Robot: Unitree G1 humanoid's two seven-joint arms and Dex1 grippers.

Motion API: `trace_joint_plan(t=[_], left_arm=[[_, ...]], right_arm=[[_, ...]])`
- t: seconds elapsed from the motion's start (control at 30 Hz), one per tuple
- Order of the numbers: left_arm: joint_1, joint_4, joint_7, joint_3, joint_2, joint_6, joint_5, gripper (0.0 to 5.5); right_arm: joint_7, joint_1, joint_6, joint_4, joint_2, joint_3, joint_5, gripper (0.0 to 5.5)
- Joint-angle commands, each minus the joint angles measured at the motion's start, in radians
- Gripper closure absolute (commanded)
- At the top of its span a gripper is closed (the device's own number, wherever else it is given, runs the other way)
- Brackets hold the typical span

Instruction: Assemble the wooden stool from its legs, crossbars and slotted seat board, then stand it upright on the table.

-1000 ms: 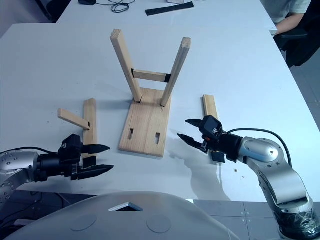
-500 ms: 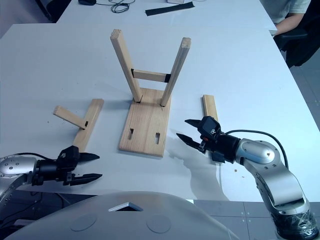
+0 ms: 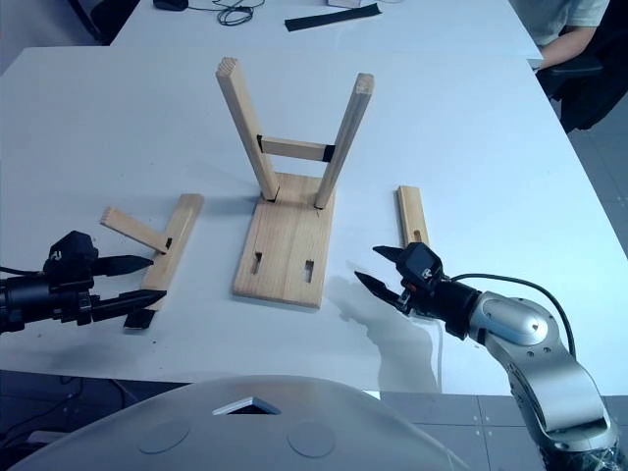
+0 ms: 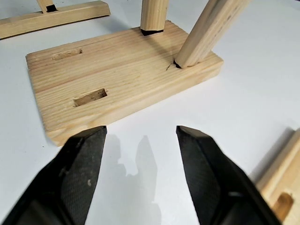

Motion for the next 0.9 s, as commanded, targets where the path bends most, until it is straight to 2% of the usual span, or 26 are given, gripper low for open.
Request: trace_joint_plan(t=[0.03, 0.4, 0.6, 0.9], left_arm=[[0.006, -0.068, 0.191, -0.032, -0.071, 0.147, 0.008, 2.05], [-0.081, -0.122, 0.499, -0.010, -0.236, 0.401, -0.012, 2.05], [-0.099, -0.114, 0.552, -0.065, -0.286, 0.401, 0.009, 2.05], [-0.055, -0.002, 0.566, -0.133, -0.314, 0.291, 0.109, 2.05]], right_arm=[[-0.004, -0.013, -0.007, -0.010, -0.006, -0.014, -0.006, 2.77], [0.000, -0.015, -0.006, -0.006, -0.011, -0.022, -0.011, 2.77], [0.002, -0.025, -0.008, 0.000, -0.009, -0.011, -0.016, 2.77], [0.027, -0.045, -0.003, 0.013, -0.026, -0.020, -0.010, 2.77]])
